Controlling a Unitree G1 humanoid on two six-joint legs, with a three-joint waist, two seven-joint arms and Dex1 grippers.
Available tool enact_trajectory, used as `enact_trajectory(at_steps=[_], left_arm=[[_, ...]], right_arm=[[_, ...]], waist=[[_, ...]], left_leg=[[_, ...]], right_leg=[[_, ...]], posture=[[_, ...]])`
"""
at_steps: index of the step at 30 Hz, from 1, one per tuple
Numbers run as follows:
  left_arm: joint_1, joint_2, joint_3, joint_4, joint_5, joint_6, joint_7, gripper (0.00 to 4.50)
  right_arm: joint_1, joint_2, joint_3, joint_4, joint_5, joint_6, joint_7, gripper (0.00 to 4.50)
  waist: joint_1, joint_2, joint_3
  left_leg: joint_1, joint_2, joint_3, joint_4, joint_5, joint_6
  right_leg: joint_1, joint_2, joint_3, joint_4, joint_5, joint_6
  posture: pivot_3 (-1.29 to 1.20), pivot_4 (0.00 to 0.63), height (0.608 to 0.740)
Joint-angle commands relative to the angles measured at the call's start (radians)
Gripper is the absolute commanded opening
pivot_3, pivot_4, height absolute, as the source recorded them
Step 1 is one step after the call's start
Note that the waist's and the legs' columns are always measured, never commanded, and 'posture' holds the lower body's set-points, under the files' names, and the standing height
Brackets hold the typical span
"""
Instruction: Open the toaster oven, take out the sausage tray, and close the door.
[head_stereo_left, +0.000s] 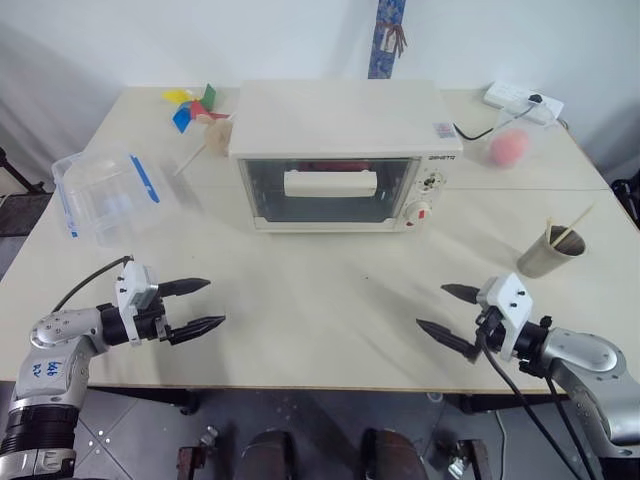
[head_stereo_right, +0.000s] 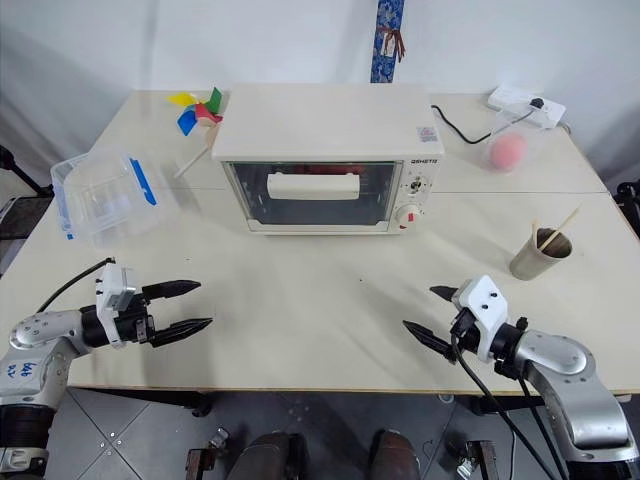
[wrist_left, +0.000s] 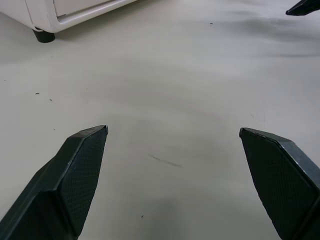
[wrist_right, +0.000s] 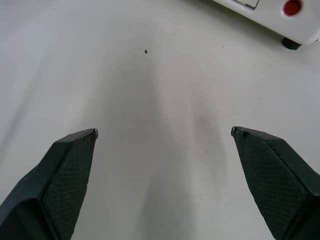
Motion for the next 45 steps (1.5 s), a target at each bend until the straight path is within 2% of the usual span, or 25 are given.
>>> enact_trajectory(at_steps=[1,4,9,12,20,26,31,38,45], left_arm=[[-0.003,0.026,0.001,-0.025,-0.033,0.032,-0.048,4.49],[-0.027,0.0,0.019,-0.013,-0.016,0.019,0.017,4.49],[-0.06,-0.011,0.047,-0.042,-0.068,0.069,0.051,4.49],[-0.093,-0.023,0.058,-0.026,-0.064,0.041,0.077,4.49],[-0.148,-0.027,0.087,-0.005,-0.145,0.086,0.022,4.49],[-0.171,-0.023,0.125,-0.022,-0.184,0.106,0.036,4.49],[-0.176,-0.003,0.152,-0.037,-0.202,0.142,0.043,4.49],[-0.233,0.034,0.155,0.023,-0.181,0.159,0.056,4.49],[-0.318,0.05,0.142,0.117,-0.163,0.132,0.025,4.49]], right_arm=[[-0.002,-0.019,-0.021,-0.033,0.011,0.004,0.004,4.5],[-0.026,-0.021,-0.01,-0.046,0.015,0.03,-0.003,4.5],[-0.149,-0.019,0.05,-0.086,0.037,0.113,0.006,4.5],[-0.315,-0.003,0.128,-0.062,0.033,0.203,-0.006,4.5],[-0.72,0.095,0.275,0.206,-0.057,0.099,0.049,4.5],[-0.871,0.153,0.305,0.322,-0.087,0.005,0.106,4.5],[-0.885,0.152,0.308,0.252,-0.054,0.041,0.169,4.5],[-0.772,0.089,0.34,0.081,-0.027,0.111,0.259,4.5],[-0.684,0.078,0.351,0.037,-0.043,0.102,0.264,4.5]], waist=[[0.0,0.0,0.0],[0.0,0.0,0.0],[-0.003,0.0,0.0],[-0.007,-0.001,0.001],[-0.007,-0.003,0.002],[-0.007,-0.005,0.003],[-0.027,-0.005,0.003],[-0.033,-0.006,0.004],[-0.031,-0.006,0.004]], left_leg=[[0.0,0.0,0.0,0.0,0.0,0.0],[0.0,0.0,0.001,0.0,0.0,0.0],[0.0,0.001,0.001,0.002,0.0,0.0],[0.0,0.001,0.001,0.001,0.0,0.0],[-0.002,0.001,0.002,0.003,-0.001,-0.001],[-0.003,0.001,0.002,0.004,-0.001,-0.001],[-0.003,0.001,0.001,0.003,-0.001,-0.001],[-0.003,0.002,0.002,0.002,-0.002,-0.002],[-0.003,0.002,0.002,0.003,-0.002,-0.002]], right_leg=[[0.0,0.0,0.0,0.0,0.0,0.0],[-0.001,0.0,0.001,0.001,0.0,0.0],[-0.001,0.0,0.001,0.002,0.0,0.0],[-0.003,0.0,0.001,0.003,0.0,0.0],[-0.004,0.0,0.001,0.006,0.0,-0.001],[-0.005,0.0,0.0,0.007,0.0,-0.001],[-0.006,0.0,0.0,0.007,0.0,-0.001],[-0.007,0.001,0.0,0.007,0.0,-0.001],[-0.007,0.001,0.0,0.007,0.0,-0.001]], posture=[[0.0,0.15,0.74],[0.0,0.15,0.74],[0.0,0.15,0.74],[0.0,0.15,0.74],[0.0,0.15,0.74],[0.0,0.15,0.74],[0.0,0.15,0.74],[0.0,0.15,0.74],[0.0,0.15,0.74]])
